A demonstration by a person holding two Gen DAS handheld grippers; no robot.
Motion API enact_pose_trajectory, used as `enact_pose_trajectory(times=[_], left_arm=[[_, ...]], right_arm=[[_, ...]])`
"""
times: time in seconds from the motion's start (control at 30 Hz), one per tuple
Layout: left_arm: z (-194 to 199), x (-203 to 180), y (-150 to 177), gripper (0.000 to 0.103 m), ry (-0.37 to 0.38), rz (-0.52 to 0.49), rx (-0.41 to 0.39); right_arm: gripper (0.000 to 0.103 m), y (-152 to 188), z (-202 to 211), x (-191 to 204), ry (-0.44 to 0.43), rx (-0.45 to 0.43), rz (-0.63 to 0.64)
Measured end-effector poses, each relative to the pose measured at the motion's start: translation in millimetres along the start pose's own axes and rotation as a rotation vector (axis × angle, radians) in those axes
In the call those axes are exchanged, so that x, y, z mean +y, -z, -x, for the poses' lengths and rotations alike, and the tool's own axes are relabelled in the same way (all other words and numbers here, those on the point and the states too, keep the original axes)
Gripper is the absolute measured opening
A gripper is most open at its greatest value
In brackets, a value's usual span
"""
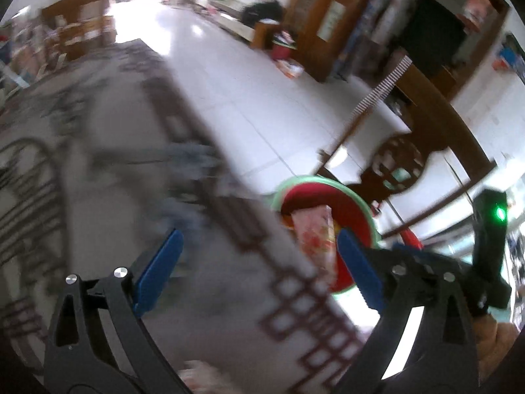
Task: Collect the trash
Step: 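Grasp the crumpled newspaper with the right tool while the left tool grasps the plastic wrapper, then lift the wrapper and newspaper and carry both toward the red bucket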
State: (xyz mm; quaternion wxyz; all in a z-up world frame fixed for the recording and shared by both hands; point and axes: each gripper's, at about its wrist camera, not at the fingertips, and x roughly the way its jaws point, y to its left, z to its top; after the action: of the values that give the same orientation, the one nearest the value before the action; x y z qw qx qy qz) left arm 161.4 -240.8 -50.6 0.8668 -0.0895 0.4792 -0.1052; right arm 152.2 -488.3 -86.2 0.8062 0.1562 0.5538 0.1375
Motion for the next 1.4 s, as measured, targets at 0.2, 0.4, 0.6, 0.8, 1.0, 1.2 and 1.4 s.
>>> enact_pose_trajectory(times=[0.2,0.4,0.6,0.8,1.0,1.2,1.4], left_arm=[[33.1,89.3,9.2,0.095,-0.14,0.117,-0.033],[64.2,169.3,34.5,0.095,-0.227,0.223,-0.048],[84.1,247.1,44.6,0.097,-0.337,0.245,-0.061],[83.1,336.7,18.3,0.097,-0.468,0.209,-0.038],[53.5,393.9,-27.3,0.097,-0.492,0.204,-0.03],[9.3,417.0,-62.2,0.097,-0.475,0.131,0.014],[-21.1,434.8,-67.7,0.075,-0.383,0.208,0.086]], right_arm=[[0.079,46.3,-35.7,100.2,-0.145,0.18,0.222],[0.084,90.4,-74.8,173.4,-0.185,0.342,0.388],[0.049,100.8,-95.0,205.1,-0.119,0.352,0.411],[0.046,96.6,-103.0,224.2,-0.107,0.301,0.363],[0.047,96.4,-109.3,241.1,-0.074,0.274,0.311],[0.05,95.0,-109.1,227.6,-0.043,0.272,0.204],[0.05,94.6,-109.8,234.2,-0.014,0.279,0.215]])
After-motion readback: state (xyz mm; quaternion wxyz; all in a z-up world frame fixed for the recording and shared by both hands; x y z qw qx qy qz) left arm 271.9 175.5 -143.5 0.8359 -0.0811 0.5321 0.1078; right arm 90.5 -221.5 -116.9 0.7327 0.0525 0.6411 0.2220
